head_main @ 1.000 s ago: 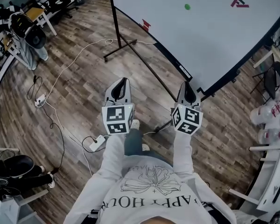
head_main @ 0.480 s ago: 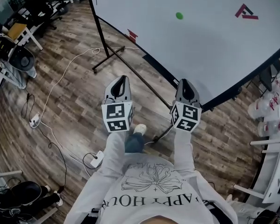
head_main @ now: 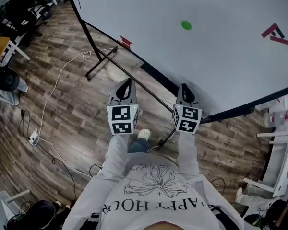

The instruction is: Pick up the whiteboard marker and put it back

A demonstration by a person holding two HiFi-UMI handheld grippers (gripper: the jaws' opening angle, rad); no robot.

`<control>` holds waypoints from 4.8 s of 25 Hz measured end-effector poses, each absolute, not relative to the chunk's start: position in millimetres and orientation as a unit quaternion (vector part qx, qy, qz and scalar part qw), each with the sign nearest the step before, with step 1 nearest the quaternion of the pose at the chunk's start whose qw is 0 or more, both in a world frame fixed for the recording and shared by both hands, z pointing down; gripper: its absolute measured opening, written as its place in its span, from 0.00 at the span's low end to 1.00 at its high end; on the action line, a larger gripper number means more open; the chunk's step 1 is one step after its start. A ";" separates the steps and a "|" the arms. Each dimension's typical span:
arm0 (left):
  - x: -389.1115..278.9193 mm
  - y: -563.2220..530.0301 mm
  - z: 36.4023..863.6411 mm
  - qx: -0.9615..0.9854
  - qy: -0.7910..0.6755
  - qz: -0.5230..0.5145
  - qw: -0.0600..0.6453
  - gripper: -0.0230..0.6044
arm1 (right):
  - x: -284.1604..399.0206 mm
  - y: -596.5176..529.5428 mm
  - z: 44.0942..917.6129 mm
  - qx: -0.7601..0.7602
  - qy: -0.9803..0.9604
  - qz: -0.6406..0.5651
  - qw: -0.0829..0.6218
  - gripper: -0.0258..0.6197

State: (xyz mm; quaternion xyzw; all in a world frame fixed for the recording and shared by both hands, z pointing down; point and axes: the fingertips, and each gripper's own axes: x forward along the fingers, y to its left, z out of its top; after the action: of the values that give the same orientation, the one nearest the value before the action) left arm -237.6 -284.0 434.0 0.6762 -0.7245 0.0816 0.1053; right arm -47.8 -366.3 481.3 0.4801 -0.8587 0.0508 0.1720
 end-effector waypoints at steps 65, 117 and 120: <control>-231.0 -360.8 511.6 0.730 -0.651 0.112 0.175 0.06 | -63.1 -403.3 577.9 0.458 -0.777 -0.021 0.431 0.14; -52.9 -348.6 449.2 0.820 -0.553 0.102 0.104 0.06 | 121.0 -353.6 473.6 0.663 -0.745 0.056 0.052 0.14; -52.2 -346.6 452.4 0.821 -0.551 0.104 0.107 0.06 | 122.3 -352.0 488.5 0.666 -0.739 0.078 0.065 0.14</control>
State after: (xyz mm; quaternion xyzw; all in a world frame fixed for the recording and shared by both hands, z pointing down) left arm -52.2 -346.6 452.4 0.8210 -0.5511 0.1036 0.1075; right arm 122.3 -352.0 488.5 0.6662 -0.7388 0.0779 0.0654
